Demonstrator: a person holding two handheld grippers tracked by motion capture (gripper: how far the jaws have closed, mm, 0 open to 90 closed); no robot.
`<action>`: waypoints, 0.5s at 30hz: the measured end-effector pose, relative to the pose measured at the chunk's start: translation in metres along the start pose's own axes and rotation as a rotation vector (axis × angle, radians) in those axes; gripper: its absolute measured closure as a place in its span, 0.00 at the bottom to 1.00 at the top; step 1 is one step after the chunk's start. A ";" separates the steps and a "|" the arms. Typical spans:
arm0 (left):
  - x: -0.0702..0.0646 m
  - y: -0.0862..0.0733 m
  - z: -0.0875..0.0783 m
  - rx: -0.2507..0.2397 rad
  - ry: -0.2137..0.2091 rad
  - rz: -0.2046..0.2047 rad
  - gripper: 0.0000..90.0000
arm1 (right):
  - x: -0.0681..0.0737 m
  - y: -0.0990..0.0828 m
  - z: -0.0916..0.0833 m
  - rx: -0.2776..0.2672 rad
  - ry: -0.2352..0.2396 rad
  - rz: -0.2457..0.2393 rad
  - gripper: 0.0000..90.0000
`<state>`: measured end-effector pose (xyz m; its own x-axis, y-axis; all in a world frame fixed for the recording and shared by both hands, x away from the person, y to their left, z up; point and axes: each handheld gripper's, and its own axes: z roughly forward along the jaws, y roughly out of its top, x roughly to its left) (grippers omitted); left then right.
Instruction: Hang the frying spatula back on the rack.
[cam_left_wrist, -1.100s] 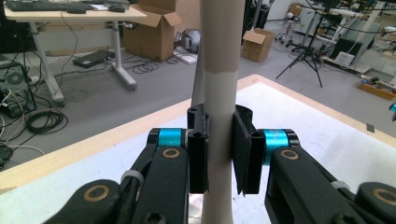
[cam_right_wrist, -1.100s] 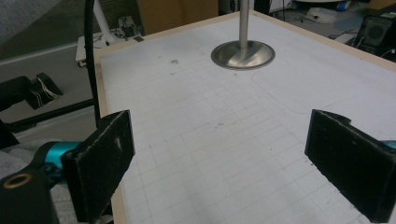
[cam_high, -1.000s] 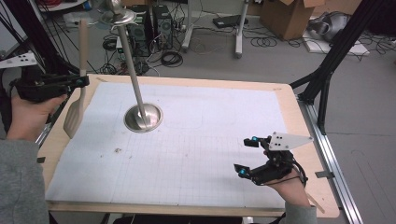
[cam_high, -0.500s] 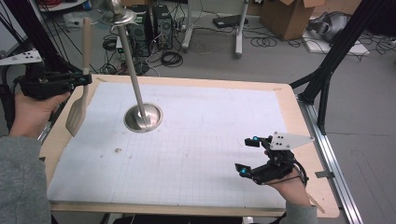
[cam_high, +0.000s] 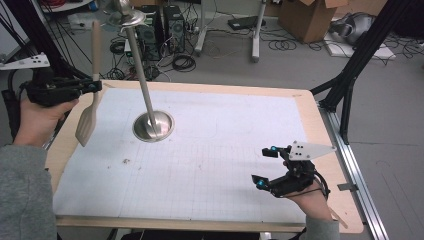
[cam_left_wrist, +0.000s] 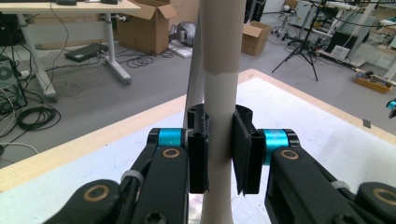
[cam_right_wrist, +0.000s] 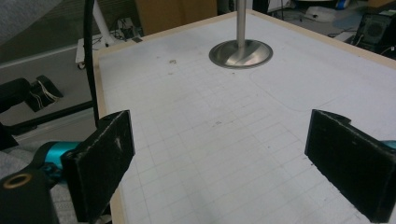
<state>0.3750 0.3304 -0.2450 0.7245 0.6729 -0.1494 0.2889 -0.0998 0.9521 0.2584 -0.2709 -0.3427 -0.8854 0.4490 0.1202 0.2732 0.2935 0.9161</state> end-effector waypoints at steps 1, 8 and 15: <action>0.000 0.000 0.000 0.002 0.002 0.000 0.86 | 0.000 0.000 0.000 0.002 0.000 -0.001 0.08; 0.000 -0.001 0.004 0.008 -0.004 0.000 0.86 | -0.001 0.000 0.000 0.003 -0.003 0.000 0.08; 0.000 -0.001 0.008 0.016 -0.002 0.003 0.86 | -0.001 0.000 0.000 0.005 -0.003 0.001 0.08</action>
<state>0.3794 0.3247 -0.2481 0.7267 0.6709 -0.1475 0.2968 -0.1130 0.9482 0.2590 -0.2712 -0.3432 -0.8840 0.4518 0.1203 0.2763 0.2973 0.9139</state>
